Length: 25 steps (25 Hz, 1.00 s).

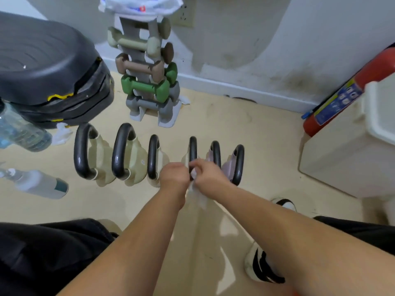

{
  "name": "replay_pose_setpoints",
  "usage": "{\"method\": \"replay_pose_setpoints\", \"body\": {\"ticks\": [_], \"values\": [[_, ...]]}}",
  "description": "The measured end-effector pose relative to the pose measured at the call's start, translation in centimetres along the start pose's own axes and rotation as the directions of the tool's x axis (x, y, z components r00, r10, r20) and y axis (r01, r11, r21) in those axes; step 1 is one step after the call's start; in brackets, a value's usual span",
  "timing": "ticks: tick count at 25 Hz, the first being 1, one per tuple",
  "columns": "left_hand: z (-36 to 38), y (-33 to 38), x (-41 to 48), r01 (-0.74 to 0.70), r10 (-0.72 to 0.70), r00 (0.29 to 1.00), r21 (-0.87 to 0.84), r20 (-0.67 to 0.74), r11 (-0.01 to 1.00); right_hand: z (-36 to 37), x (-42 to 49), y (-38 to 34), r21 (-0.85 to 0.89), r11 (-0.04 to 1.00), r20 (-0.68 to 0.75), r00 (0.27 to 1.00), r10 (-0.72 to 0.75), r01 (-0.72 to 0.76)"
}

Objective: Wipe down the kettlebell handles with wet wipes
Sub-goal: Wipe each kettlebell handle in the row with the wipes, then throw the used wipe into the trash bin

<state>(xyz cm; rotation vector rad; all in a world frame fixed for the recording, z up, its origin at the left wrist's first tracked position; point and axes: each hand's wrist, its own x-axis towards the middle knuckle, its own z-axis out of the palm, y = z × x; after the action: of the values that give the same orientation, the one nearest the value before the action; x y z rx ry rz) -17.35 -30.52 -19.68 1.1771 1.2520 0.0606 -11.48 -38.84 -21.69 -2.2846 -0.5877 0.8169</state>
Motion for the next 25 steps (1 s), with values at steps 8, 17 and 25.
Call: {"method": "replay_pose_setpoints", "body": {"ticks": [8, 17, 25], "values": [[3.4, 8.5, -8.6, -0.444, 0.383, 0.854, 0.109, 0.354, 0.89, -16.0, -3.0, -8.6, 0.655, 0.732, -0.154, 0.914, 0.375, -0.189], [16.9, 14.3, -13.6, -0.515, 0.45, 0.785, 0.044, 0.426, 0.856, -33.9, -5.7, -2.2, 0.369, 0.909, -0.164, 0.949, 0.269, -0.194], [31.8, 14.0, -17.2, -0.808, 0.511, 0.507, 0.175, 0.694, 0.563, -43.4, -9.1, 14.7, 0.284, 0.937, -0.799, 0.49, 0.349, -0.204]]}}
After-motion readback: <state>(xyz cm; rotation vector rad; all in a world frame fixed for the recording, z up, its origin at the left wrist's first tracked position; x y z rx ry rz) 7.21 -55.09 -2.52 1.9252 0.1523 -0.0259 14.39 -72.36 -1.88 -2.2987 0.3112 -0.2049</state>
